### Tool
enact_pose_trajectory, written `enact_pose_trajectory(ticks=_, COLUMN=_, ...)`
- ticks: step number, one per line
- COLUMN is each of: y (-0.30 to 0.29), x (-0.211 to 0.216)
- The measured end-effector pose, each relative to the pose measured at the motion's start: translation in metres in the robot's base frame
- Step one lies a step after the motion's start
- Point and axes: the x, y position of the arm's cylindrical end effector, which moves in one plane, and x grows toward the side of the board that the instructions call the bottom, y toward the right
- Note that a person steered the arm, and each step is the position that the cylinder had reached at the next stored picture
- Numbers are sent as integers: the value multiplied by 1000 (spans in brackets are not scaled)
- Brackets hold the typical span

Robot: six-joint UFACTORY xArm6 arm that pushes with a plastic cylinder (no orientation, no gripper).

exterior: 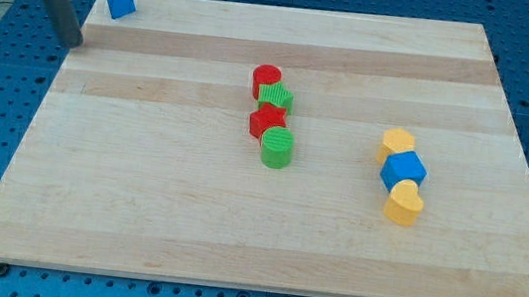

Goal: Push the blue triangle towards the red circle

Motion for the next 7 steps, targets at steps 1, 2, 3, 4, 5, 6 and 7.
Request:
enact_pose_trajectory(ticks=1, y=-2, x=-6)
enact_pose_trajectory(ticks=2, y=-2, x=-18)
enact_pose_trajectory(ticks=3, y=-2, x=-29)
enact_pose_trajectory(ticks=4, y=-3, x=-51)
enact_pose_trajectory(ticks=5, y=-3, x=-71)
enact_pose_trajectory(ticks=6, y=-2, x=-96)
enact_pose_trajectory(ticks=7, y=11, x=-108)
